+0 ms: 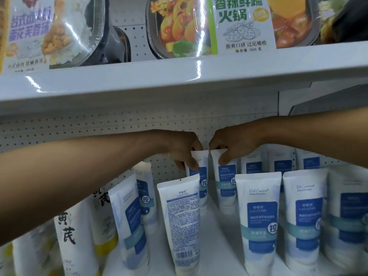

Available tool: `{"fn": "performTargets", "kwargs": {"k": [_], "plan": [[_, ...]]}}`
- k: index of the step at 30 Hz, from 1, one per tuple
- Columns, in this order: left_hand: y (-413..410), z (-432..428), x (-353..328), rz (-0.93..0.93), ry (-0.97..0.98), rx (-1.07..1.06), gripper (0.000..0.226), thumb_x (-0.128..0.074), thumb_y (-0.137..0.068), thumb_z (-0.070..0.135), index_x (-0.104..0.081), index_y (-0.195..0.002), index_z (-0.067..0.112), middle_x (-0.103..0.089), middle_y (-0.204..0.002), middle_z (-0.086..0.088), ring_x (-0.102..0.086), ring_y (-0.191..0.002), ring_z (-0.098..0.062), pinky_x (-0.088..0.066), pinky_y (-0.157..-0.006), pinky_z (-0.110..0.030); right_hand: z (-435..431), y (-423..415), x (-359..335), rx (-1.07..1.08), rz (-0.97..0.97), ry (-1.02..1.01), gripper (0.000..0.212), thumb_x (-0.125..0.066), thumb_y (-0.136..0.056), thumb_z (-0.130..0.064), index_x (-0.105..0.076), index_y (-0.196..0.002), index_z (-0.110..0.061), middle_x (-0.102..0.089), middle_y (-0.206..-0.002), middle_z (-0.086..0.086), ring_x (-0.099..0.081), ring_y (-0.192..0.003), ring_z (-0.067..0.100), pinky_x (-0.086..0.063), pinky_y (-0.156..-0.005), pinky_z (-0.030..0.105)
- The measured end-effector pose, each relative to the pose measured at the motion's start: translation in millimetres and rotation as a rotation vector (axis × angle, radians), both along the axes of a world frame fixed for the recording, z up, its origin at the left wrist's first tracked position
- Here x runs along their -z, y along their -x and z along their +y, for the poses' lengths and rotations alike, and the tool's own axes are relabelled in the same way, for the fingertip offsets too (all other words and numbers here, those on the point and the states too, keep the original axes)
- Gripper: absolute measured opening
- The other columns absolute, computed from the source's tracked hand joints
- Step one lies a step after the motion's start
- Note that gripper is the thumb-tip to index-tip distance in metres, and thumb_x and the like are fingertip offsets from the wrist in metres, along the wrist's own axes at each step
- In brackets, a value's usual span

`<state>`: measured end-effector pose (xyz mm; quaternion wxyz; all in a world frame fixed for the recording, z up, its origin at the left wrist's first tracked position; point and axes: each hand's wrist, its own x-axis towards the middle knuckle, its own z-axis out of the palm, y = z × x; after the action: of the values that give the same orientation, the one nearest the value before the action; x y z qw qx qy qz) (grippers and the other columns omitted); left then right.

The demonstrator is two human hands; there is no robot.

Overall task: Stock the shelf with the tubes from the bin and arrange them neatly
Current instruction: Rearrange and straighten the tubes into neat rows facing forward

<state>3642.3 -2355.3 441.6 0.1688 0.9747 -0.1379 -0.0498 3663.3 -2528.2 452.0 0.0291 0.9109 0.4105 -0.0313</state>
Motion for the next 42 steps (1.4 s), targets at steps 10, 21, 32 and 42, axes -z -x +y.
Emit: {"fn": "performTargets", "kwargs": {"k": [10, 21, 32, 42], "plan": [[-1.9, 0.5, -2.0, 0.041, 0.002, 0.013, 0.036, -0.073, -0.084, 0.013, -0.063, -0.119, 0.008, -0.066, -0.106, 0.0, -0.066, -0.093, -0.015, -0.059, -0.074, -0.021, 1.3, -3.6, 2.4, 0.005, 0.018, -0.014, 0.012, -0.064, -0.09, -0.03, -0.054, -0.083, -0.033, -0.06, -0.086, -0.017, -0.058, -0.081, 0.005, -0.043, -0.069, 0.017], [1.1, -1.3, -3.0, 0.056, -0.066, -0.001, 0.039, -0.072, -0.086, 0.02, -0.06, -0.122, 0.013, -0.064, -0.122, -0.004, -0.064, -0.093, -0.013, -0.058, -0.073, -0.02, 2.2, 0.4, -4.1, 0.022, -0.036, -0.022, 0.021, -0.063, -0.089, -0.034, -0.062, -0.102, -0.018, -0.066, -0.097, -0.003, -0.063, -0.09, 0.016, -0.054, -0.08, 0.029], [67.4, 69.8, -49.6, 0.034, -0.254, -0.012, 0.045, -0.073, -0.082, 0.036, -0.058, -0.125, 0.033, -0.059, -0.132, 0.015, -0.053, -0.122, 0.001, -0.036, -0.109, -0.024, 16.6, 13.2, -23.6, 0.014, -0.048, -0.101, 0.047, -0.062, -0.089, -0.042, -0.05, -0.131, -0.028, -0.059, -0.124, -0.009, -0.057, -0.111, 0.009, -0.049, -0.099, 0.031], [53.4, 82.3, -17.1, 0.095, -0.304, 0.007, 0.013, -0.076, -0.083, 0.021, -0.072, -0.095, 0.025, -0.073, -0.094, 0.011, -0.068, -0.083, -0.005, -0.057, -0.078, -0.022, 55.2, 7.1, -2.4, -0.031, -0.062, -0.002, 0.021, -0.062, -0.091, -0.034, -0.064, -0.104, -0.017, -0.067, -0.096, -0.008, -0.065, -0.084, 0.008, -0.053, -0.072, 0.019]]}}
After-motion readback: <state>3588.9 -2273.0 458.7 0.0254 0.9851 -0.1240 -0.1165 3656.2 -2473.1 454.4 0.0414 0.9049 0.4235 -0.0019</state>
